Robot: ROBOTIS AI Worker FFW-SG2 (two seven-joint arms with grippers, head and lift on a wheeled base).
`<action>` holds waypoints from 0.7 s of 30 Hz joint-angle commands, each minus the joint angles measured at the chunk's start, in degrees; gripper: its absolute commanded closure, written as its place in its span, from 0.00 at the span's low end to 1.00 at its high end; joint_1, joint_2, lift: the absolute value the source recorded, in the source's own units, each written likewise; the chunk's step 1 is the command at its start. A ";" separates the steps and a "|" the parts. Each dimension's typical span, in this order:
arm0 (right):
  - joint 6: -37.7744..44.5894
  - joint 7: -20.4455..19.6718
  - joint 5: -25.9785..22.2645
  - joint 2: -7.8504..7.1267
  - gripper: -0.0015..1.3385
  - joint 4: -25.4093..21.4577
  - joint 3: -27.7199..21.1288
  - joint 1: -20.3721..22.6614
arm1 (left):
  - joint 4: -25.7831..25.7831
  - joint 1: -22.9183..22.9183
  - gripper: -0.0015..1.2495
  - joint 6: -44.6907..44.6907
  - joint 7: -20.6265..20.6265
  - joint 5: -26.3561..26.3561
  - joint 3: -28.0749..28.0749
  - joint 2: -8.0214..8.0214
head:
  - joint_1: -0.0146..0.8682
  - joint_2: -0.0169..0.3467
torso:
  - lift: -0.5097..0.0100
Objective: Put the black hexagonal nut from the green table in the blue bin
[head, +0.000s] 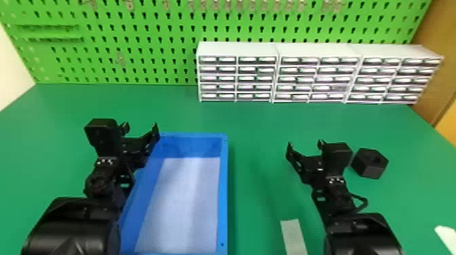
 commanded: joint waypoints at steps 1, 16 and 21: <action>0.00 0.03 0.03 0.05 0.28 0.00 0.00 -0.07 | 0.07 -0.07 0.39 -0.07 0.03 0.13 -0.04 -0.02 | 0.79 0.19 | 0.80; 0.00 -0.05 0.03 0.05 0.28 0.00 0.00 -0.16 | 0.07 -0.33 0.39 -0.07 0.03 0.21 -0.21 -0.02 | 0.79 0.19 | 0.80; 0.00 0.03 0.03 0.05 0.28 0.00 0.09 -0.16 | 0.07 -0.33 0.39 -0.07 0.03 0.21 -0.21 -0.02 | 0.79 0.19 | 0.80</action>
